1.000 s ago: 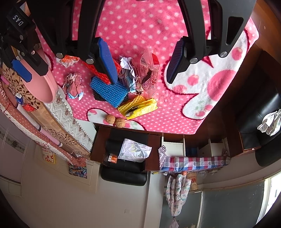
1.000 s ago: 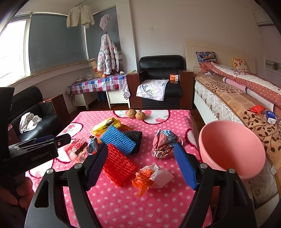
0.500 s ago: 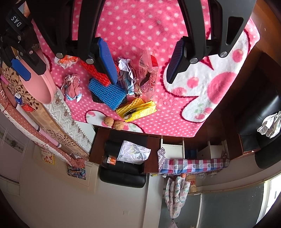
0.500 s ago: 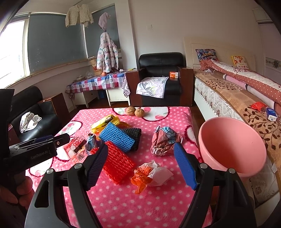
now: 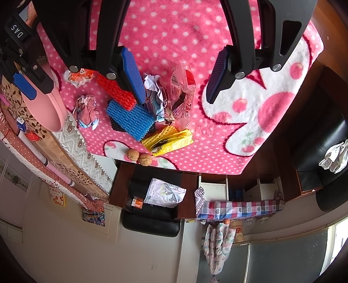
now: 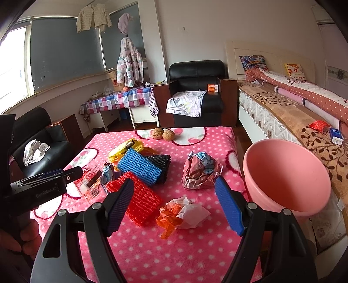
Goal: Collect trash
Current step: 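Move both grippers toward the pile of wrappers and mesh nets, then grasp the clear plastic wrapper with the left gripper while the right grasps the red mesh net, then carry both items over the pink bucket and open both grippers to drop them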
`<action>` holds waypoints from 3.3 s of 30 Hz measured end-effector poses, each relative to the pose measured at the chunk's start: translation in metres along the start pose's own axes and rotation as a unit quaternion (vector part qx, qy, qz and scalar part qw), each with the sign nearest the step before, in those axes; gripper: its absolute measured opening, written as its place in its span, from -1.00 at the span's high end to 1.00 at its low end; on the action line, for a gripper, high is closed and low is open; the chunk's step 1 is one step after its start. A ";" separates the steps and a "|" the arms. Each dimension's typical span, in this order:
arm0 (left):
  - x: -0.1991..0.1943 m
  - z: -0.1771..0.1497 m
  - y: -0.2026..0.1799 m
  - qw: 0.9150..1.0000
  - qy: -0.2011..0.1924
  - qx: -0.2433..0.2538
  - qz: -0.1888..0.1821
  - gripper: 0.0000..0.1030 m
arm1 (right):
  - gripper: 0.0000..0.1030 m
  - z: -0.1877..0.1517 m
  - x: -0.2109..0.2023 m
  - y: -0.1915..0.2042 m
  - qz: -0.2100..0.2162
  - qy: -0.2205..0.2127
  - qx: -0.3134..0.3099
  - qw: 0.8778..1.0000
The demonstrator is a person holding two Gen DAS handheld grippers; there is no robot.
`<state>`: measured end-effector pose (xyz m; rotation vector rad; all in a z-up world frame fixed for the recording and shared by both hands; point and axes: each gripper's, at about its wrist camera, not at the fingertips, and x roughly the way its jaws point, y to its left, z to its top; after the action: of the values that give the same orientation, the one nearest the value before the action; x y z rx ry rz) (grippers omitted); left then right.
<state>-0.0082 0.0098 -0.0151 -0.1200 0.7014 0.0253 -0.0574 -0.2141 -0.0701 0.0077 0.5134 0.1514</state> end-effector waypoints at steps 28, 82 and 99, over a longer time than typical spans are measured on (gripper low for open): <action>0.016 0.000 0.032 0.999 0.024 -0.018 -0.026 -0.07 | -0.50 -0.005 0.011 -0.016 -0.004 0.022 0.021 1.000; 0.003 0.020 0.038 0.991 -0.004 -0.026 -0.129 0.82 | 0.77 0.037 0.027 0.004 0.123 0.048 -0.011 0.991; 0.008 0.045 -0.114 0.963 0.025 0.082 -0.256 0.82 | 0.77 0.028 0.002 -0.145 -0.019 0.014 0.127 0.992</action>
<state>0.0342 -0.0977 0.0255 -0.1396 0.7035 -0.5325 -0.0214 -0.3559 -0.0536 0.2439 0.5581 0.0481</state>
